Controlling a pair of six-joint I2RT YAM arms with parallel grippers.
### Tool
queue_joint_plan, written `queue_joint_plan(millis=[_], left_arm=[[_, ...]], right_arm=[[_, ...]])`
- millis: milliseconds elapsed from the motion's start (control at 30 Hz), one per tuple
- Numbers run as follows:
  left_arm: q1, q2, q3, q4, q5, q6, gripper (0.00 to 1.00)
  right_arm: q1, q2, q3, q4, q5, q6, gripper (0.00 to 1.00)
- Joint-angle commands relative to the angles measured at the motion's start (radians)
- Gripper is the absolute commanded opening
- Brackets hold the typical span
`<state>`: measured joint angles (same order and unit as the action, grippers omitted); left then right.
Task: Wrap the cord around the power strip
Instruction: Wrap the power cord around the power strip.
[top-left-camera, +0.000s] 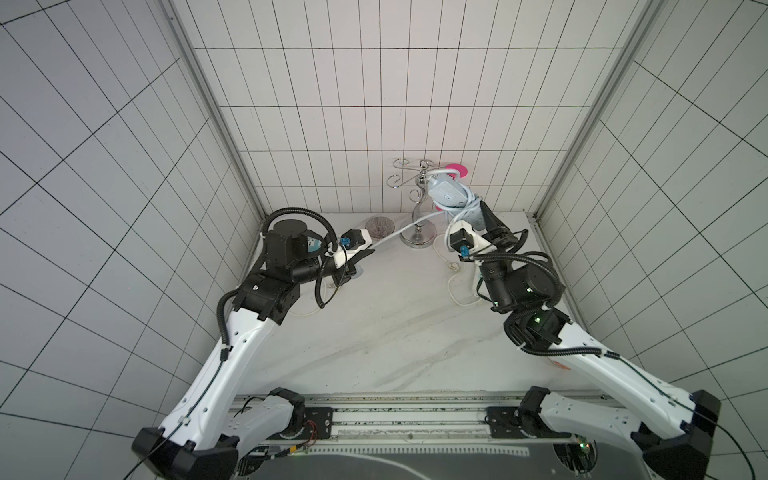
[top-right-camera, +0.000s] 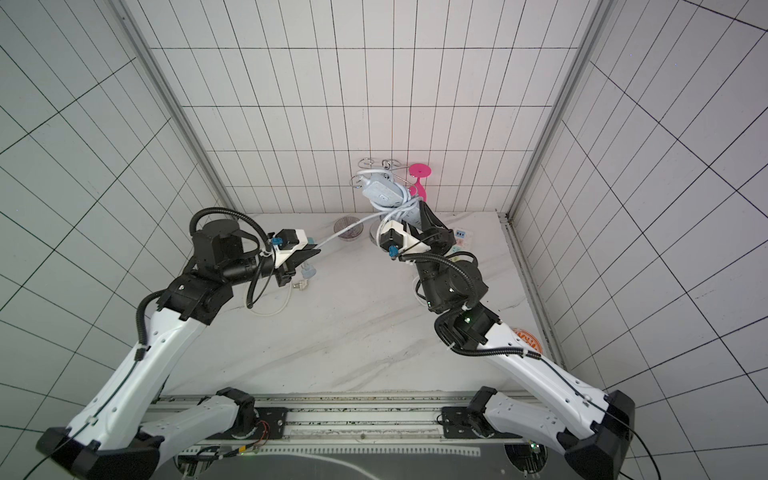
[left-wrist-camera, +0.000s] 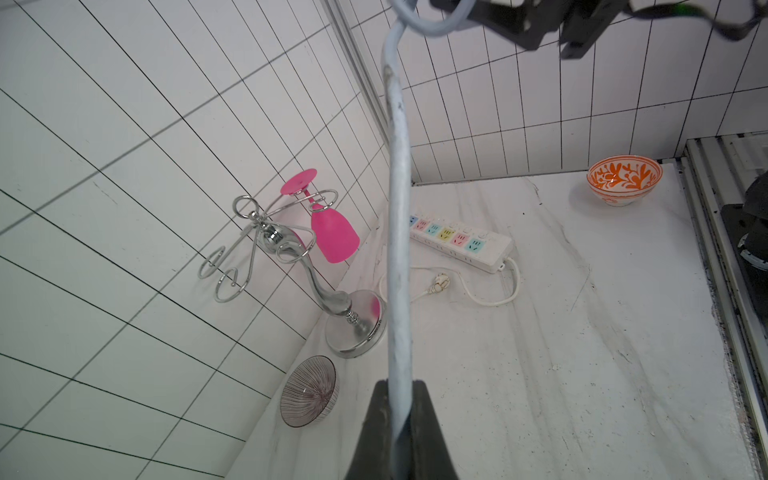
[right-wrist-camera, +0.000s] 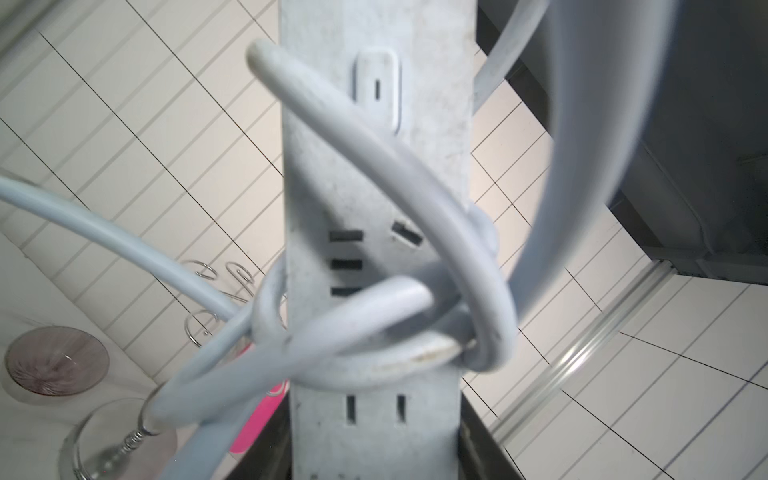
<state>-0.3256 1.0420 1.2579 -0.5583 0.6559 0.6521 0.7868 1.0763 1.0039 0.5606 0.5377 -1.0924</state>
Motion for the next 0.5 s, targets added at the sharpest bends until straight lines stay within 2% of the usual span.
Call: queue_joint_plan(millis=[0, 200, 467], left_arm=[[0.007, -0.076, 0.045, -0.079, -0.027, 0.042, 0.00], [-0.004, -0.161, 0.111, -0.143, -0.099, 0.090, 0.00], [-0.043, -0.149, 0.236, -0.213, -0.074, 0.113, 0.00]], right_arm=[[-0.049, 0.034, 0.173, 0.131, 0.189, -0.061, 0.00], [-0.104, 0.100, 0.213, 0.051, 0.213, -0.044, 0.00], [-0.125, 0.147, 0.236, -0.066, 0.168, 0.011, 0.00]])
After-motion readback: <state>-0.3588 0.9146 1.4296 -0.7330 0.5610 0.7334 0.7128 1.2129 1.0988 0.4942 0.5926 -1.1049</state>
